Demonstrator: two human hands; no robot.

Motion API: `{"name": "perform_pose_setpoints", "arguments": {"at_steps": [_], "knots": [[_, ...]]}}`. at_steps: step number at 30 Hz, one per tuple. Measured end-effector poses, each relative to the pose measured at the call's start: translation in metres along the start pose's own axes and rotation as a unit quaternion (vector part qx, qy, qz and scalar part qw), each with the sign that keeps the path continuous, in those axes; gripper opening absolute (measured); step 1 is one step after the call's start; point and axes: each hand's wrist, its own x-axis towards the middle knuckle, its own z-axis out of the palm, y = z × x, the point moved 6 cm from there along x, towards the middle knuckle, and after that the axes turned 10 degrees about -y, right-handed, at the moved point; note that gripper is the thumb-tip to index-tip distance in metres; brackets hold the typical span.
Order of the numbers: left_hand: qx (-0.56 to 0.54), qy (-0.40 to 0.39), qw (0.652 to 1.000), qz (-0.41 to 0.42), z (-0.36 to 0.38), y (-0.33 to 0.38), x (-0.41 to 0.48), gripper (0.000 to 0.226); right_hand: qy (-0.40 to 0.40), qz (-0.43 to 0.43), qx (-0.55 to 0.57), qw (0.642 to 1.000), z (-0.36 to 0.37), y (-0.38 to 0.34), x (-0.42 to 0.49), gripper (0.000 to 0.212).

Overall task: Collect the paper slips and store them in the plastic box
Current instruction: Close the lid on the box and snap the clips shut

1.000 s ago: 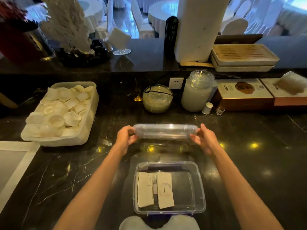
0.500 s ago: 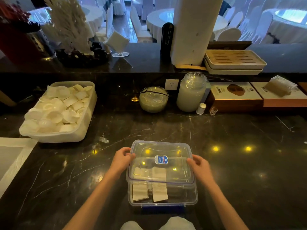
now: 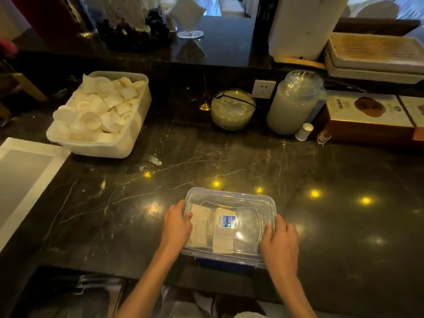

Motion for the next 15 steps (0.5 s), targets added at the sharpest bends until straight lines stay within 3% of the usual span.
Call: {"name": "perform_pose_setpoints", "arguments": {"at_steps": [15], "knots": [[-0.025,-0.041,0.999,-0.015,-0.002,-0.023,0.011,0.043,0.066,0.039,-0.027,0.997,0.012,-0.007,-0.011,0.038]]}}
